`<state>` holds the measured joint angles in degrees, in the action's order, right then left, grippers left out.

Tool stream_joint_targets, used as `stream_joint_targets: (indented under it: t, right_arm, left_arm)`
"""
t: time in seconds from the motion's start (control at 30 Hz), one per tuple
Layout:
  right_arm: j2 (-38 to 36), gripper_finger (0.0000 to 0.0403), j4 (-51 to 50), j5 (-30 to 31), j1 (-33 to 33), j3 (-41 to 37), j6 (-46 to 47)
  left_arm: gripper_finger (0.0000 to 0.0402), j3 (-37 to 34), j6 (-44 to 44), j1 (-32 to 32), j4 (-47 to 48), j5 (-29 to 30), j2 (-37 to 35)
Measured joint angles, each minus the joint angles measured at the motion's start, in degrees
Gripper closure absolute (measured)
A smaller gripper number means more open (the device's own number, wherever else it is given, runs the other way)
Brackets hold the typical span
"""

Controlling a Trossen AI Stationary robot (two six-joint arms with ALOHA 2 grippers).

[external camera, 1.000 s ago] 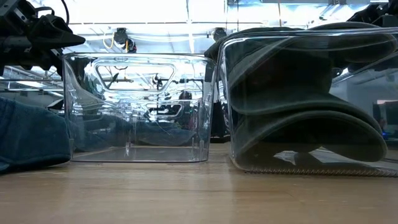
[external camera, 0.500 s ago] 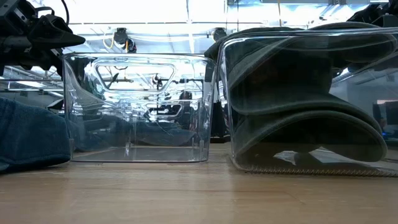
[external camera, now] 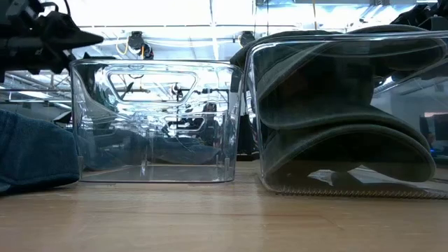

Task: Pick & Place hat
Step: Put the middle blue cap into the left transparent bin

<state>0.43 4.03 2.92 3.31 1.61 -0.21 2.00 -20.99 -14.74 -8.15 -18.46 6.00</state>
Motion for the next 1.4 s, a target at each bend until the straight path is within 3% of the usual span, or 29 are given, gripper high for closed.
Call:
stream_joint_targets:
  t: [0.13,0.33,0.67,0.8,0.9,0.97,1.13,1.4]
  right_arm:
    - [0.0,0.0403,0.0,-0.02,0.01,0.0,0.0]
    - [0.0,0.0403,0.02,-0.02,0.0,0.0,0.0]
    - [0.02,0.0403,0.02,-0.02,0.01,0.0,0.0]
    - [0.01,0.0403,0.02,-0.01,0.01,0.0,0.0]
    - [0.02,0.0403,0.02,-0.02,0.0,0.0,0.0]
    - [0.02,0.0403,0.02,-0.02,0.0,0.0,0.0]
    - [0.02,0.0403,0.04,-0.02,0.0,0.0,0.0]
    - [0.02,0.0403,0.46,0.0,0.0,0.0,0.0]
  left_arm:
    - [0.0174,0.01,-4.19,1.03,-0.68,1.17,-0.01]
    - [0.0174,0.0,-1.42,2.01,2.43,6.31,0.04]
    - [0.0174,0.07,-4.96,2.25,9.59,26.58,5.47]
    - [0.0174,0.23,-8.06,2.25,10.38,18.44,10.38]
    - [0.0174,3.89,-3.22,2.25,12.81,12.29,13.86]
    - [0.0174,9.01,-1.83,2.25,21.07,12.73,16.63]
    - [0.0174,23.41,-0.66,2.24,41.97,20.39,27.09]
    - [0.0174,31.02,1.46,2.1,45.99,19.98,45.3]
